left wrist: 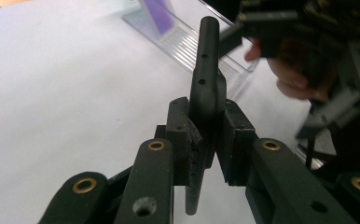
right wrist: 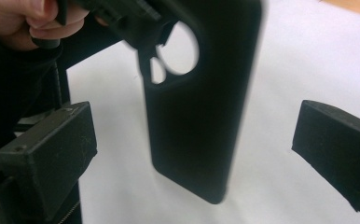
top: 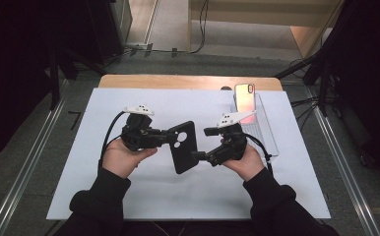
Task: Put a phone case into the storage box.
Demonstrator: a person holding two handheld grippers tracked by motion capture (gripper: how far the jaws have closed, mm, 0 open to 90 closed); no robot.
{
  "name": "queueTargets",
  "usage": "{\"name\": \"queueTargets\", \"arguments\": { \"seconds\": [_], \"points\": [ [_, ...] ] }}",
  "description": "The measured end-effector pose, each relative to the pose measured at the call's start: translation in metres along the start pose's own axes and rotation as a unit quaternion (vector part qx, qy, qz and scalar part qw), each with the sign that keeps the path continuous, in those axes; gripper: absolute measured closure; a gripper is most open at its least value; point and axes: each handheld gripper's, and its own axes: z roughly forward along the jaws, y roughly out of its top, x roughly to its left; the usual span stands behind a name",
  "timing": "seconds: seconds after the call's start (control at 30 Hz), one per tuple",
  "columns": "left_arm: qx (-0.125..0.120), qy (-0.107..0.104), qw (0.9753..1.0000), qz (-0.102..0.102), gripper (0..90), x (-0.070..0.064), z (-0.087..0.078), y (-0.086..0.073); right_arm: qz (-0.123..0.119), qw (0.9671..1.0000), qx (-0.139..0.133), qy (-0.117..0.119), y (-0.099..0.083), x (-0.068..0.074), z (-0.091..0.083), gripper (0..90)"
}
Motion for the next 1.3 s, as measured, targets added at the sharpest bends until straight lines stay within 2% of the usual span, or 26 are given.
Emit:
{"name": "queueTargets", "arguments": {
  "seconds": [0.07,0.23,0.33,0.5,0.67,0.8,0.93,1.13,1.17,1.23,1.3],
  "points": [
    [0.003,0.017,0.9998,-0.009,77.1,-0.003,0.001,0.001,0.008,0.9998,-0.003,-0.018,-0.001,0.003,0.005,0.0],
    [-0.004,0.039,0.999,-0.023,77.1,-0.01,0.006,0.003,0.036,0.9974,-0.014,-0.061,-0.004,0.007,0.017,0.0],
    [-0.004,0.045,0.9986,-0.029,77.1,-0.013,0.009,0.003,0.048,0.9948,-0.024,-0.086,-0.004,0.011,0.022,0.0],
    [-0.011,0.046,0.998,-0.041,77.1,-0.016,0.014,0.002,0.048,0.9913,-0.029,-0.119,-0.002,0.019,0.033,0.0],
    [-0.017,0.046,0.9978,-0.045,77.1,-0.02,0.017,0.002,0.053,0.9899,-0.024,-0.129,-0.001,0.023,0.042,0.0],
    [-0.021,0.041,0.998,-0.045,77.1,-0.023,0.018,0.002,0.06,0.9875,-0.031,-0.142,0.0,0.024,0.046,0.0],
    [-0.024,0.042,0.998,-0.041,77.0,-0.026,0.019,0.002,0.064,0.9843,-0.036,-0.16,0.0,0.025,0.045,10.6],
    [-0.028,0.037,0.9982,-0.039,76.5,-0.028,0.018,0.002,0.051,0.985,-0.034,-0.161,0.0,0.026,0.042,12.4],
    [-0.03,0.037,0.9983,-0.034,75.4,-0.028,0.017,0.002,0.05,0.9851,-0.035,-0.161,0.001,0.026,0.042,12.5],
    [-0.038,0.045,0.9977,-0.033,66.0,-0.029,0.013,0.004,0.046,0.9846,-0.037,-0.164,0.001,0.027,0.041,12.7],
    [-0.044,0.041,0.9976,-0.035,58.8,-0.029,0.007,0.006,0.045,0.9844,-0.034,-0.167,0.001,0.026,0.04,12.7]
  ]
}}
